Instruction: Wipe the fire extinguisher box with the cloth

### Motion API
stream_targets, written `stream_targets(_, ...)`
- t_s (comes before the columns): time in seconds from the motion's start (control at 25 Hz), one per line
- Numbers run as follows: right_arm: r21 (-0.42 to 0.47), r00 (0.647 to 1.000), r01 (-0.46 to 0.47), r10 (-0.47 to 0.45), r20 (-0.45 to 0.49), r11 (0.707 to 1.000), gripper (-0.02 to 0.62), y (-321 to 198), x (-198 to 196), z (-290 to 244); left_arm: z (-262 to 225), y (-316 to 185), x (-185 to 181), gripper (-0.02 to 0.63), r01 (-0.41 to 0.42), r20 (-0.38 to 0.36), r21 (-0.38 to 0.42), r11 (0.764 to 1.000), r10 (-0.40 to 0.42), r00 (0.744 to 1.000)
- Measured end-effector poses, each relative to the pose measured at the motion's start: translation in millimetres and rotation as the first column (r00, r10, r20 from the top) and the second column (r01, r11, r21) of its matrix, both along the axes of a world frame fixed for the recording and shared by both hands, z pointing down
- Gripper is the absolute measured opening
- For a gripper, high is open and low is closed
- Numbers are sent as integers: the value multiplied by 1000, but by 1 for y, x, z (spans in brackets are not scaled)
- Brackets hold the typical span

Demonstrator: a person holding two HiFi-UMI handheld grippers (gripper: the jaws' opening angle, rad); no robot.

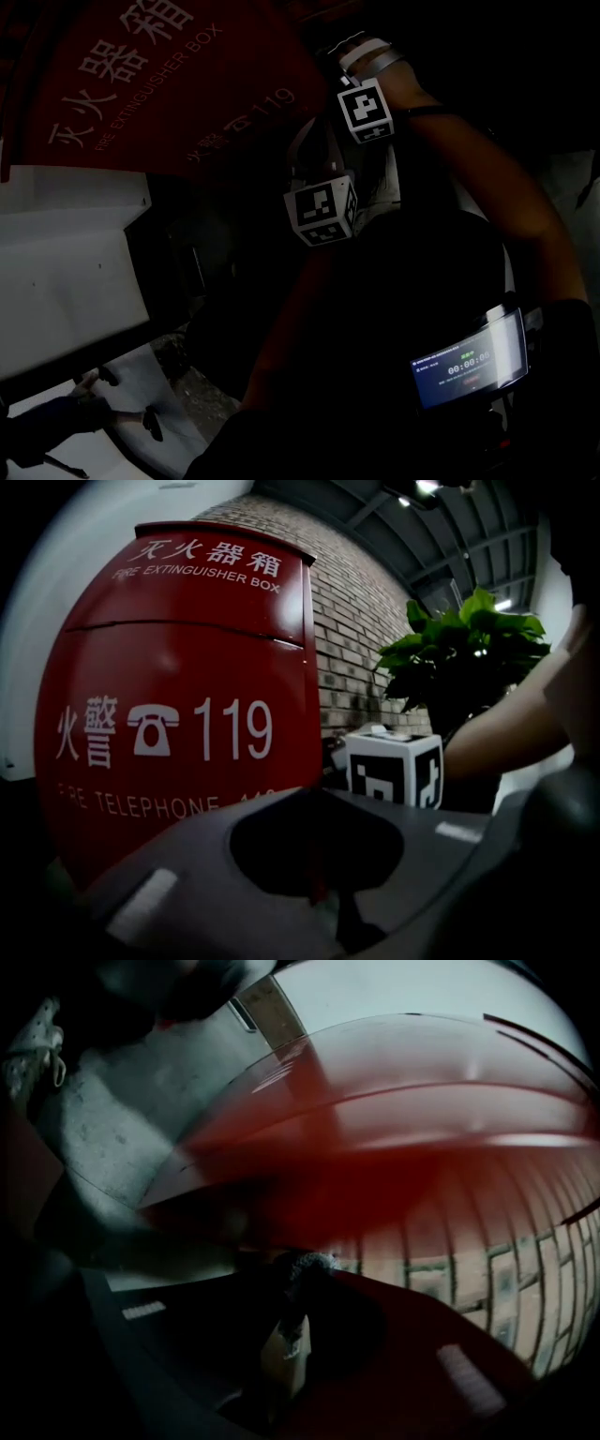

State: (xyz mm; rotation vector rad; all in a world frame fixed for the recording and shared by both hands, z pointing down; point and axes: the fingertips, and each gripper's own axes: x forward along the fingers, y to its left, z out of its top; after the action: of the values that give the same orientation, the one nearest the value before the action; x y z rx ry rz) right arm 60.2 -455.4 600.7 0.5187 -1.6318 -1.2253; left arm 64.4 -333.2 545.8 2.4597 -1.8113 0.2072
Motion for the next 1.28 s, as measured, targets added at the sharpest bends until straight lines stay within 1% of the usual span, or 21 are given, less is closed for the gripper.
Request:
stream_targets(0.2,-77,1000,0,-2,-31,997,49,5,-1,45,11,-1,-5,-1,5,5,-3,1000,-5,1000)
stream_targets(0.36,-129,997,11,-20,-70,992,49,9,0,77,17,0,-10,-1,29,13,-52,998,-29,1000)
stream_targets(0.48,-178,995,19,-36,-93,984,49,16,0,94,18,0,-12,0,31,11,-57,998,-30,999)
stream_targets(0.6,-205,992,25,-50,-118,978,49,22,1,107,27,-1,-13,-2,18,13,-49,999,-17,1000)
stream_targets(0.72,-209,991,18,-45,-126,978,49,22,4,109,26,0,-16,0,24,16,-48,999,-23,1000)
stream_targets(0.84,-196,995,-2,-17,-94,981,51,17,11,92,14,2,-18,0,14,4,-26,1000,-14,1000)
stream_targets(1.04,-161,998,-53,56,11,986,51,16,28,33,-14,8,-31,0,24,-16,13,1000,-23,1000)
stream_targets(1.16,-142,992,-90,102,79,986,51,23,39,-6,-34,12,-41,-1,29,-27,37,999,-28,999)
stream_targets(1.28,-118,975,-130,148,163,984,51,33,51,-45,-54,18,-52,0,29,-31,61,998,-27,999)
